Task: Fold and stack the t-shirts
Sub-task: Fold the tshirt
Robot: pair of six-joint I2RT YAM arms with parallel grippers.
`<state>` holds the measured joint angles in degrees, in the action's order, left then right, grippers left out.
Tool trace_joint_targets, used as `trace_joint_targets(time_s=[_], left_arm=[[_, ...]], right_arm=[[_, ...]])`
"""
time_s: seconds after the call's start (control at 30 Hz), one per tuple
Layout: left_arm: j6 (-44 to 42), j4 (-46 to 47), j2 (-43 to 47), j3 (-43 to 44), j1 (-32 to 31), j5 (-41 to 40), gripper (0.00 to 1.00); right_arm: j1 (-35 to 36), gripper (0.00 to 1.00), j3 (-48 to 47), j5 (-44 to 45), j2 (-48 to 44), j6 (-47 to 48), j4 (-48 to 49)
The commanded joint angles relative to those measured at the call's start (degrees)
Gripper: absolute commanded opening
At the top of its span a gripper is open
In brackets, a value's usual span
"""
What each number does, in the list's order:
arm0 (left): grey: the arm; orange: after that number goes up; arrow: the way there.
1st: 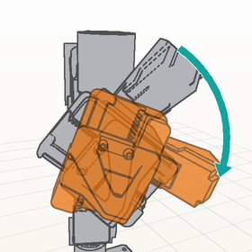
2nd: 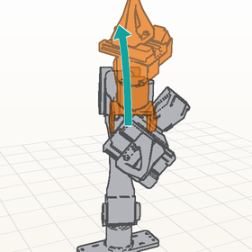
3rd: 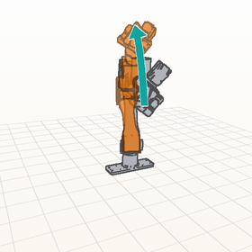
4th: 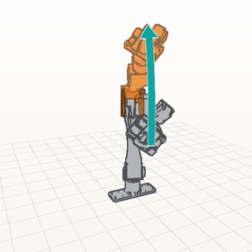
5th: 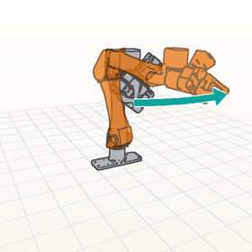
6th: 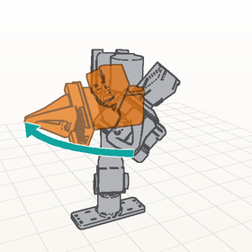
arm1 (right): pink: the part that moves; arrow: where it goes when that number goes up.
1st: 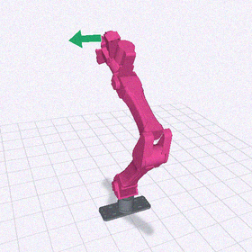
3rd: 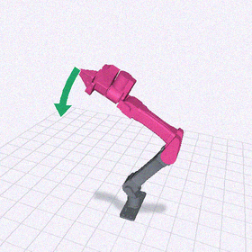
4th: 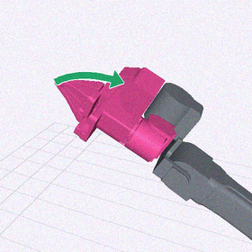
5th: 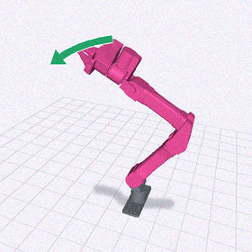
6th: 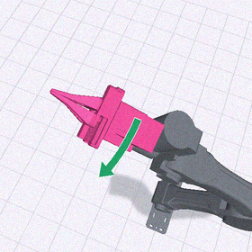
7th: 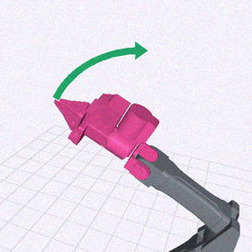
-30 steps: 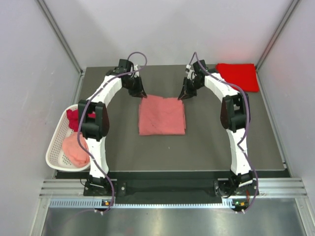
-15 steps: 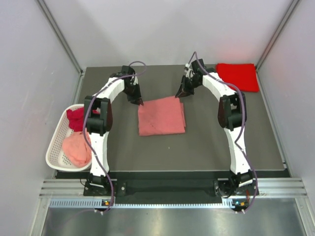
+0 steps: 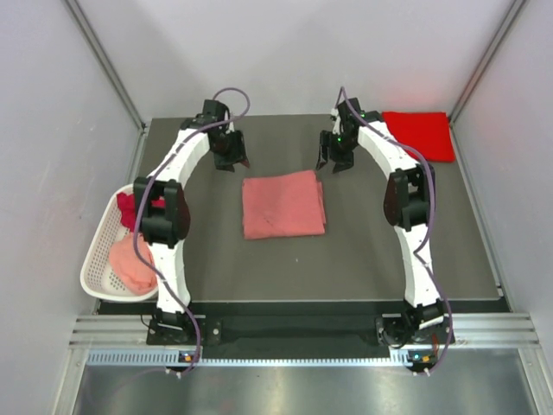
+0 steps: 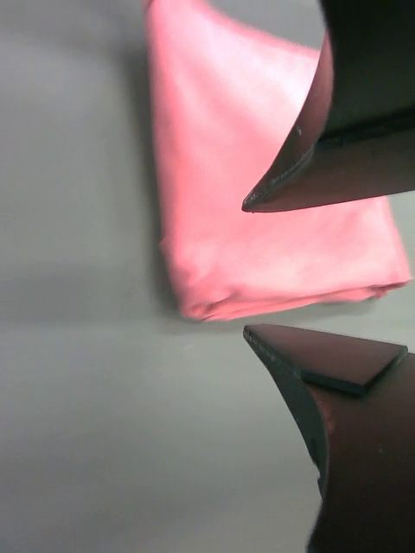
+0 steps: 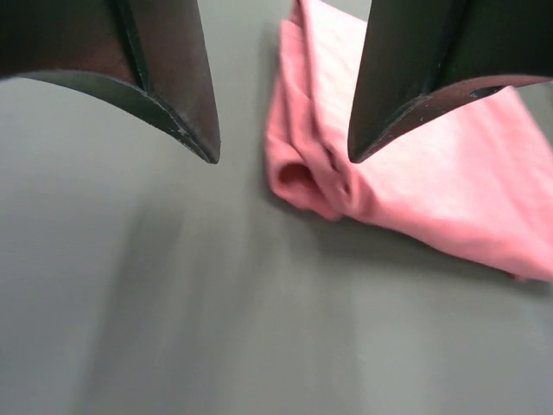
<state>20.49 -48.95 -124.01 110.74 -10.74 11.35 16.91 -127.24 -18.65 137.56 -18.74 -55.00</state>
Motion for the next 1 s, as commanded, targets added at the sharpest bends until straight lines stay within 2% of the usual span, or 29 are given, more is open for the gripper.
trace_joint_targets(time_s=[0.0, 0.07, 0.13, 0.17, 0.2, 0.23, 0.27, 0.3, 0.33, 0.47, 0.6, 0.7, 0.77, 0.83, 0.97], left_arm=[[0.0, 1.1, 11.2, -3.8, 0.3, 2.0, 0.57], [1.1, 4.2, 13.1, -9.5, 0.3, 4.6, 0.53], [3.6, 7.6, 14.6, -14.4, 0.3, 8.9, 0.44], [4.4, 10.3, 14.6, -17.9, 0.4, 10.3, 0.40], [6.1, 11.4, 13.9, -19.1, 0.3, 11.6, 0.33], [7.0, 13.6, 13.3, -21.0, 0.4, 12.2, 0.30], [8.1, 14.4, 11.7, -21.3, 0.4, 12.7, 0.27], [8.3, 14.6, 10.7, -21.3, 0.4, 12.9, 0.24], [8.4, 15.5, 9.8, -21.2, 0.4, 12.7, 0.21], [8.3, 17.0, 5.2, -20.0, 0.5, 11.0, 0.18], [7.5, 18.4, 1.8, -18.2, 1.3, 10.3, 0.18], [6.3, 17.4, -0.6, -15.8, 1.4, 9.2, 0.19], [5.5, 15.9, -0.6, -14.2, 1.3, 9.6, 0.20], [4.7, 14.2, 0.9, -14.1, 0.8, 9.0, 0.22], [3.9, 12.0, 9.4, -16.2, 0.3, 9.5, 0.27]], right_arm=[[2.8, 0.61, 0.3, 7.6, -7.6, 4.4, -5.1], [4.2, 0.57, 2.2, 4.5, -10.0, 4.2, -3.8], [5.5, 0.53, 4.1, -0.6, -10.4, 1.8, -0.4], [5.6, 0.48, 4.9, -6.2, -10.2, 0.2, 1.4], [5.6, 0.44, 6.5, -8.5, -9.9, -3.5, 3.7], [5.5, 0.38, 6.8, -10.2, -9.4, -5.5, 7.0], [5.5, 0.22, 6.9, -13.1, -7.8, -7.1, 8.5], [5.2, 0.14, 6.7, -14.5, -7.0, -9.3, 9.9], [4.9, 0.01, 7.0, -16.7, -6.3, -10.4, 12.5], [3.0, 0.00, 12.7, -22.5, -3.8, -12.1, 18.2], [-0.7, 0.00, 19.3, -24.5, -2.7, -11.1, 25.1], [-2.8, 0.00, 18.6, -25.4, 0.8, -10.4, 25.7], [-3.5, 0.00, 15.9, -23.8, 2.6, -9.5, 24.3], [-4.0, 0.00, 12.5, -21.9, 3.2, -6.3, 18.5], [-3.7, 0.03, 7.5, -18.3, -2.3, -2.6, 11.1]])
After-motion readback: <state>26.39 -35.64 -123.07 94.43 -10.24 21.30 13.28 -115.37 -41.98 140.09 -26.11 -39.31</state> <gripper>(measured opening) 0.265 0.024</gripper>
